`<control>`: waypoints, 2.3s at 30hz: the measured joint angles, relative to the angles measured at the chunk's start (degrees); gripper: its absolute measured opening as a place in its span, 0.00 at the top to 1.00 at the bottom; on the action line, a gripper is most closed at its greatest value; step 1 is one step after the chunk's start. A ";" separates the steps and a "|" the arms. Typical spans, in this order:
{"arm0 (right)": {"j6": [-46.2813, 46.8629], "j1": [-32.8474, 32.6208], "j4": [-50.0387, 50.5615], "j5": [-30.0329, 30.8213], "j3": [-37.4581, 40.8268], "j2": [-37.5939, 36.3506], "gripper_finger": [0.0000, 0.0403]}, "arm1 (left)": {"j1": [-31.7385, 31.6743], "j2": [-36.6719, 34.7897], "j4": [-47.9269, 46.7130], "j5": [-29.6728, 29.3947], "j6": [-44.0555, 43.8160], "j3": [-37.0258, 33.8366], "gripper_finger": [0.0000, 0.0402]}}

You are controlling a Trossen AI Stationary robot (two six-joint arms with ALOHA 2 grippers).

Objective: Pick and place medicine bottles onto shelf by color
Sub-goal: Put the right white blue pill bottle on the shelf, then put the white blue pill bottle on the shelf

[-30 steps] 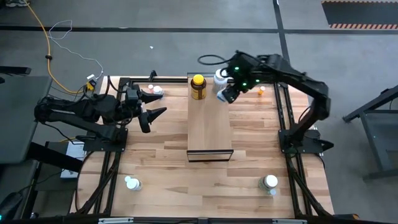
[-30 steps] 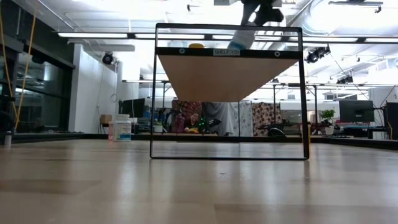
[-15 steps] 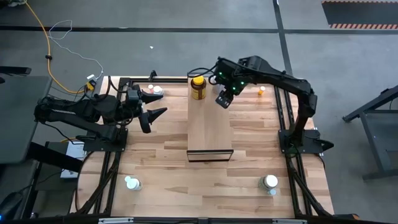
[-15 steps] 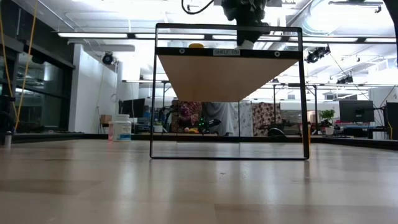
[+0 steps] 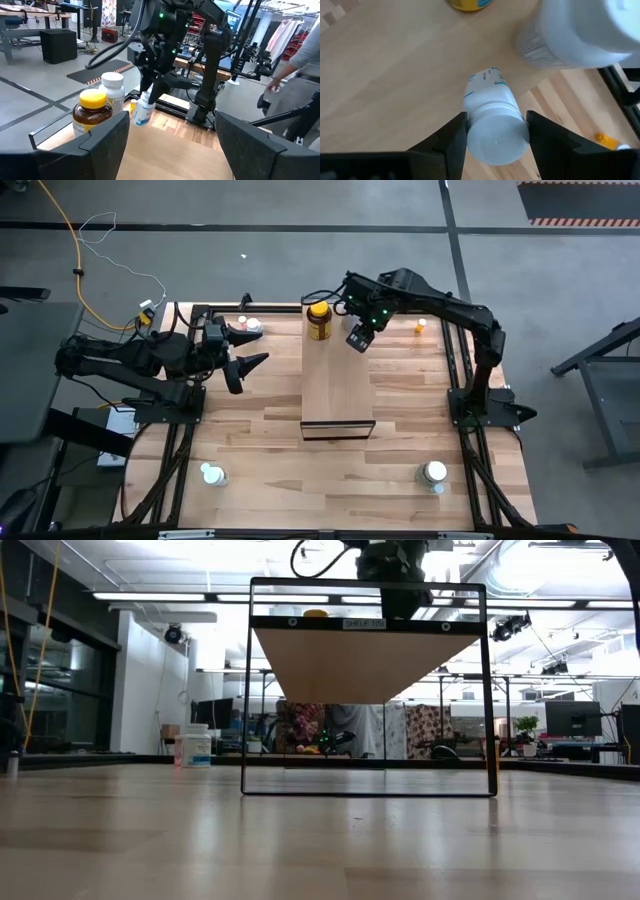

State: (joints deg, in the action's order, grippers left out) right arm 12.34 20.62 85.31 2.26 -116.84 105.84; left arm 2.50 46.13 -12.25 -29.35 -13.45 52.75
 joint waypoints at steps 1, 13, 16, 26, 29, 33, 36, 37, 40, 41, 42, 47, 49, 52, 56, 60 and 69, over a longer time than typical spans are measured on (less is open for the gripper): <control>-0.02 0.01 0.00 -0.42 0.00 0.19 0.57 | -0.02 0.00 0.00 -0.01 0.02 0.00 0.29; -2.23 0.01 -0.37 0.17 0.00 1.71 0.57 | 0.00 0.00 0.00 0.01 0.04 0.00 0.29; -2.33 0.01 -0.64 0.19 0.00 1.71 0.57 | 0.00 0.00 0.00 0.01 0.09 0.02 0.29; -3.83 -0.02 -3.08 -2.26 0.00 1.71 0.53 | 0.00 0.00 -0.03 0.01 0.09 0.02 0.29; -3.80 -0.02 -3.27 -2.28 0.00 1.71 0.49 | 0.00 0.00 -0.17 0.01 0.09 0.02 0.29; -3.63 -0.02 -3.55 -2.26 0.00 1.71 0.42 | 0.00 0.00 -0.17 0.01 0.09 0.02 0.29; -3.76 -0.02 -3.99 -2.28 0.00 1.71 0.38 | 0.00 0.00 -0.18 0.01 0.09 0.02 0.29; -3.82 -0.02 -4.28 -2.28 0.00 1.71 0.38 | 0.00 0.00 -0.22 0.01 0.09 0.02 0.29; -4.98 -0.02 -4.58 -2.25 -0.01 1.71 0.37 | -0.01 0.00 -0.46 0.01 0.10 0.02 0.29; -5.96 -0.02 -4.31 -2.25 -0.15 1.71 0.37 | 0.00 0.00 -0.46 0.01 0.09 0.02 0.29; -6.93 -0.02 -3.84 -2.18 -0.44 1.71 0.37 | 0.00 0.00 -0.46 0.01 0.10 0.02 0.29; -10.29 -0.10 -3.21 -1.01 -0.76 -0.98 0.37 | 0.00 0.00 -1.23 0.03 0.11 0.06 0.29; -10.86 -0.25 -3.29 -1.01 0.80 -4.05 0.37 | 0.00 -0.02 -2.72 0.03 0.11 0.07 0.29; -10.80 -0.41 -5.47 -0.95 5.70 -10.52 0.37 | 0.00 -0.02 -5.10 0.08 0.09 0.07 0.29; -6.53 -0.99 -14.71 -1.66 18.55 -22.76 0.37 | 0.00 -0.02 -5.50 0.24 -1.29 0.07 0.29; 0.58 -3.53 -27.47 -1.86 34.97 -36.47 0.37 | 0.00 -0.02 -4.98 0.42 -4.88 0.07 0.29; 10.02 -10.84 -59.65 -2.01 60.66 -56.94 0.37 | 0.00 -0.02 -4.85 0.45 -4.13 0.07 0.29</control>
State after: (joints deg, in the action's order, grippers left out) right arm 22.35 9.78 25.65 0.26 -56.18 48.90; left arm 2.50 46.11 -17.10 -28.91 -17.58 52.82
